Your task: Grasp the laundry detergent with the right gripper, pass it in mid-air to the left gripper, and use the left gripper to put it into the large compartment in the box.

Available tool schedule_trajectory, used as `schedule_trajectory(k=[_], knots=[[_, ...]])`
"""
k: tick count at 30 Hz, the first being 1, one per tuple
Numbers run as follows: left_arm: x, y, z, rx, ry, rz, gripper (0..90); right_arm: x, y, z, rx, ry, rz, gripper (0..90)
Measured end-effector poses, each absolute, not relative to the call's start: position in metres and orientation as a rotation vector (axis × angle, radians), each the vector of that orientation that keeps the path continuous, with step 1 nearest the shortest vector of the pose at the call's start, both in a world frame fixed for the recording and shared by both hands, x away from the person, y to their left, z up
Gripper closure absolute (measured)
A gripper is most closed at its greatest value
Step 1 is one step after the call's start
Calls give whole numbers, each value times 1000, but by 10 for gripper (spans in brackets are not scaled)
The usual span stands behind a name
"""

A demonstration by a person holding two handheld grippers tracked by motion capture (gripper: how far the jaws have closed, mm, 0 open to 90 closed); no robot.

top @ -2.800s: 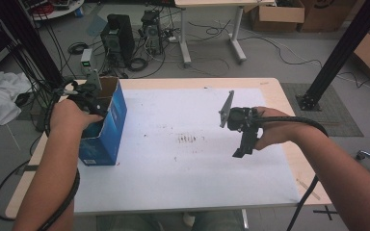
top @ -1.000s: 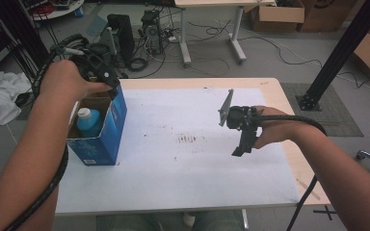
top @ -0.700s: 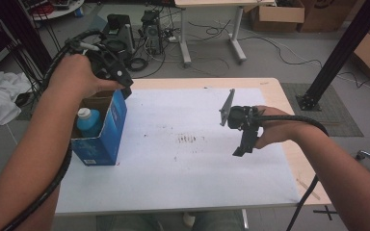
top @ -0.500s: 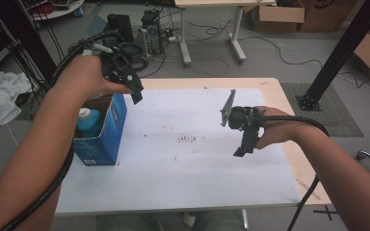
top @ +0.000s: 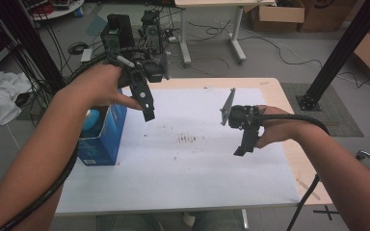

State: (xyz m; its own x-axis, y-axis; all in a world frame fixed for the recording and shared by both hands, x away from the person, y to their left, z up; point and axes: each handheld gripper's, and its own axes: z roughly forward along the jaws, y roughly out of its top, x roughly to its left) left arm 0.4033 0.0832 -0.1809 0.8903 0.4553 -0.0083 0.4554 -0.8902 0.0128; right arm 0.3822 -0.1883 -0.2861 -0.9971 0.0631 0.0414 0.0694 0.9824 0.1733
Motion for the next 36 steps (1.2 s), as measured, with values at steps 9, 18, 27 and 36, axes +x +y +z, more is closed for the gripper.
schedule_trajectory(k=[9, 18, 27, 36], knots=[[394, 77, -194, 3066, 488, -72, 1, 378, -186, -285, -94, -3092, -264, 0], [380, 65, -217, 3139, 228, -63, 1, 379, -188, -283, -91, -3096, -245, 0], [379, 55, -231, 3125, 126, -91, 1, 389, -192, -283, -82, -3087, -240, 0], [377, 52, -233, 3108, 88, -112, 1, 390, -192, -283, -81, -3087, -242, 0]])
